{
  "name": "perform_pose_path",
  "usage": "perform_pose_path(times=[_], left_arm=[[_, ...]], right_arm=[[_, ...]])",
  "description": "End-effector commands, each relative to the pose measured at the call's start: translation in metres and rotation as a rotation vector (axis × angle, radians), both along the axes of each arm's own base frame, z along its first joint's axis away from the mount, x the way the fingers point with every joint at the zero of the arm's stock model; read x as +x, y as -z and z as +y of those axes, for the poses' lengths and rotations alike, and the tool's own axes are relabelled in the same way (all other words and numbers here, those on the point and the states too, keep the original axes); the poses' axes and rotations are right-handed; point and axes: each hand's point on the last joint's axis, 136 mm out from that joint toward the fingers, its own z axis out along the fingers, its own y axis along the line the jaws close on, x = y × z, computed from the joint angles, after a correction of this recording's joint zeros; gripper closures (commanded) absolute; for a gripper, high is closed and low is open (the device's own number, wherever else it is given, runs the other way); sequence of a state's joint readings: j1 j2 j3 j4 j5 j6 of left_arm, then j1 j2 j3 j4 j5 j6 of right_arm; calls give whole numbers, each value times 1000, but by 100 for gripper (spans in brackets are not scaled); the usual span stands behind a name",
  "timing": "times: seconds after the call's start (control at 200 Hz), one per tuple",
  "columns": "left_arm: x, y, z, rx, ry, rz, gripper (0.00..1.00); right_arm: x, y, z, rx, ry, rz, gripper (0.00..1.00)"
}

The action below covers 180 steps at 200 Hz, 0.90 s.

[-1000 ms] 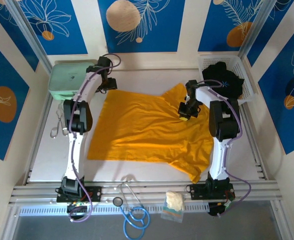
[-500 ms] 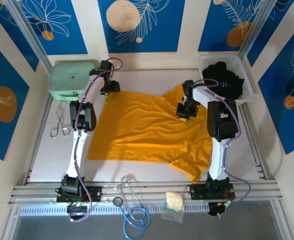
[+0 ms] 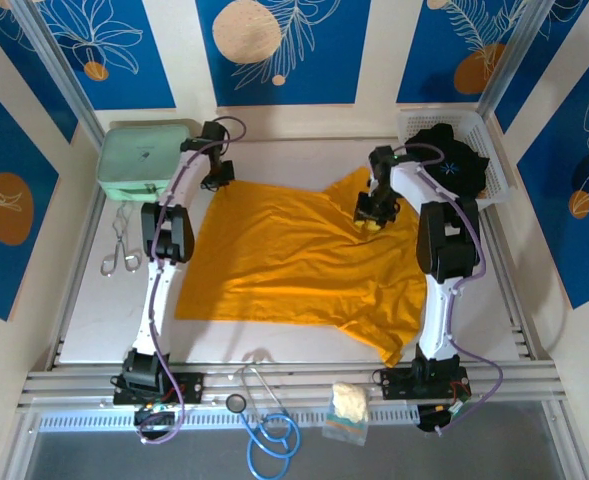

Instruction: Fold and stack the t-shirts

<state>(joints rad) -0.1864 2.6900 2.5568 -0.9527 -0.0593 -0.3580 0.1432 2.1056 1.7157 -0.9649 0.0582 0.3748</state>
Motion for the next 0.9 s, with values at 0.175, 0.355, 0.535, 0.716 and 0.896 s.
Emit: perform_pose_path(times=[0.175, 0.355, 0.535, 0.716, 0.896], left_arm=[[-35, -17, -8, -14, -15, 12, 100], [-55, -45, -1, -19, -49, -21, 100], [-80, -58, 11, 7, -73, -28, 100], [-106, -72, 27, 42, -103, -45, 100], [-131, -83, 45, 72, -138, -55, 100]], right_arm=[[91, -38, -16, 9, -58, -174, 52], [133, -18, -30, -67, -109, -208, 51], [145, 6, -45, -100, -104, -213, 53], [116, 31, -29, -118, -125, -86, 65], [64, 38, -2, -130, -116, 25, 69]])
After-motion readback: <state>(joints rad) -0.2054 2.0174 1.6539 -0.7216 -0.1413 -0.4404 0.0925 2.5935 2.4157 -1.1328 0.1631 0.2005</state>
